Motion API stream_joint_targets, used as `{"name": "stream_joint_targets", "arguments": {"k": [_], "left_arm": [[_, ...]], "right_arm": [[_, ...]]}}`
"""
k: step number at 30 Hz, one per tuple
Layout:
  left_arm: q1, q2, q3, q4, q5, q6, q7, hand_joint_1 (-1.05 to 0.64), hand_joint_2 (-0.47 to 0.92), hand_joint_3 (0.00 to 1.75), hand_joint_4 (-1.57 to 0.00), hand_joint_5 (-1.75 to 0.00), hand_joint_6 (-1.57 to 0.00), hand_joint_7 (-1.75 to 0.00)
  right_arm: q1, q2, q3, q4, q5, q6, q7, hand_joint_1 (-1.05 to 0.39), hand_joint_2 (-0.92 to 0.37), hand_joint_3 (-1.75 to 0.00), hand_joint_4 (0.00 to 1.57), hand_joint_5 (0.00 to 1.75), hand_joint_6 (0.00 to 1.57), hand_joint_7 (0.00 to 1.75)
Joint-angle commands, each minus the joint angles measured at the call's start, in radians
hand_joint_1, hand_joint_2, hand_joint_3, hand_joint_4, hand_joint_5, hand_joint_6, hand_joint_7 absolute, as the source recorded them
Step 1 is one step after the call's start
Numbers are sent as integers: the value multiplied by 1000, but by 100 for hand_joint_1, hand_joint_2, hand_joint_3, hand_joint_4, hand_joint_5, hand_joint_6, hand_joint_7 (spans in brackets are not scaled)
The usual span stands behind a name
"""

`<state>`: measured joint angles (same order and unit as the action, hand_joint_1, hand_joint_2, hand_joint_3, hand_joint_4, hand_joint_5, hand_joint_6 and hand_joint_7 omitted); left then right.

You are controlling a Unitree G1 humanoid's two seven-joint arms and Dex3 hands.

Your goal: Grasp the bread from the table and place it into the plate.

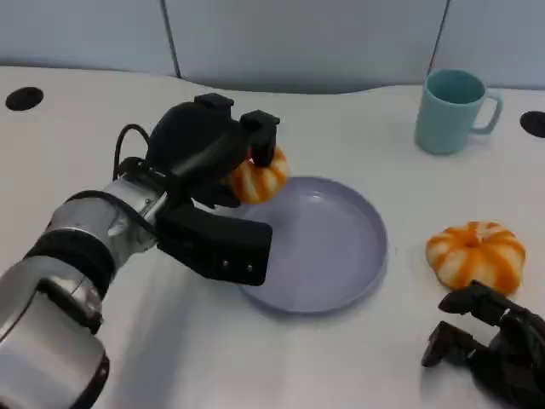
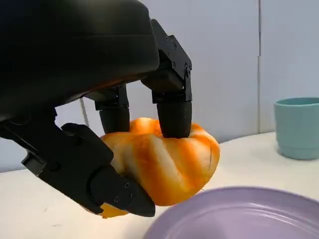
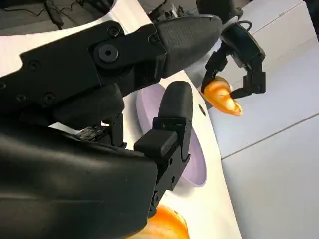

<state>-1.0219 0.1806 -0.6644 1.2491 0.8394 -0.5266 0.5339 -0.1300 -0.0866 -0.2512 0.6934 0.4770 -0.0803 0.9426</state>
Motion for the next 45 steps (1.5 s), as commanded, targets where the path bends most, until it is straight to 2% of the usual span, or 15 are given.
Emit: {"name": "stream_joint_targets", "arguments": {"k": [1, 4, 5, 8, 10, 14, 21, 24, 26, 30, 32, 33, 35, 38, 45], "left_arm": [[-28, -31, -15, 13, 7, -25, -11, -24, 80, 37, -89, -175, -78, -143], [-23, -50, -8, 24, -7, -32, -29, -24, 80, 37, -89, -175, -78, -144], [-18, -63, -2, 30, -16, -35, -43, -23, 77, 53, -91, -175, -75, -161], [-12, -97, -4, 44, -17, -25, -67, -22, 69, 72, -91, -175, -70, -171], [-10, -109, 4, 51, -24, -20, -84, -23, 71, 63, -88, -175, -70, -162], [-3, -125, 23, 60, -48, -21, -122, -24, 76, 55, -87, -175, -65, -173], [2, -138, 21, 67, -53, -2, -150, -24, 78, 52, -87, -175, -65, -175], [11, -164, 31, 78, -69, 32, -221, -23, 84, 42, -74, -173, -70, -140], [12, -165, 39, 75, -74, 33, -239, -23, 85, 28, -74, -154, -76, -112], [9, -162, 34, 72, -70, 37, -266, -23, 87, 22, -74, -148, -79, -104], [4, -159, 24, 71, -63, 41, -291, -33, 90, 9, -64, -110, -71, -42], [1, -158, 28, 72, -69, 42, -321, -35, 91, 6, -63, -104, -72, -30], [0, -159, 36, 73, -81, 44, -366, -48, 92, 7, -53, -67, -53, -8], [0, -159, 40, 69, -86, 45, -386, -53, 92, 8, -51, -50, -46, -1], [1, -158, 42, 67, -87, 46, -391, -53, 92, 8, -52, -46, -46, 0]], "right_arm": [[23, -6, 4, 5, -13, 8, -15, -43, -92, -17, 63, 137, 62, 102], [26, -6, 5, -2, -14, 13, -20, -43, -92, -16, 63, 137, 62, 102], [29, -6, 6, -7, -14, 17, -23, -44, -92, -16, 63, 137, 62, 102], [36, -5, 7, -20, -10, 31, -28, -43, -92, -15, 63, 138, 62, 102], [39, -4, 8, -24, -11, 32, -31, -43, -92, -15, 62, 138, 62, 102], [44, 0, 9, -33, -12, 28, -35, -43, -92, -16, 61, 138, 61, 103], [47, 0, 12, -38, -9, 31, -34, -43, -92, -17, 61, 138, 60, 104], [51, 2, 14, -42, -6, 31, -28, -44, -92, -16, 61, 138, 61, 105], [51, 3, 13, -41, -4, 30, -25, -43, -92, -16, 61, 138, 61, 105], [52, 3, 13, -45, -4, 35, -31, -43, -92, -17, 61, 138, 61, 105], [54, 4, 14, -52, -6, 42, -41, -44, -92, -15, 62, 137, 62, 104], [54, 5, 15, -53, -7, 43, -43, -44, -92, -14, 62, 136, 62, 103], [54, 5, 15, -54, -5, 47, -43, -43, -92, -15, 63, 136, 62, 103], [54, 6, 14, -55, -4, 50, -43, -43, -92, -15, 63, 136, 62, 103], [55, 6, 14, -57, -4, 52, -44, -43, -92, -15, 63, 135, 62, 102]]}}
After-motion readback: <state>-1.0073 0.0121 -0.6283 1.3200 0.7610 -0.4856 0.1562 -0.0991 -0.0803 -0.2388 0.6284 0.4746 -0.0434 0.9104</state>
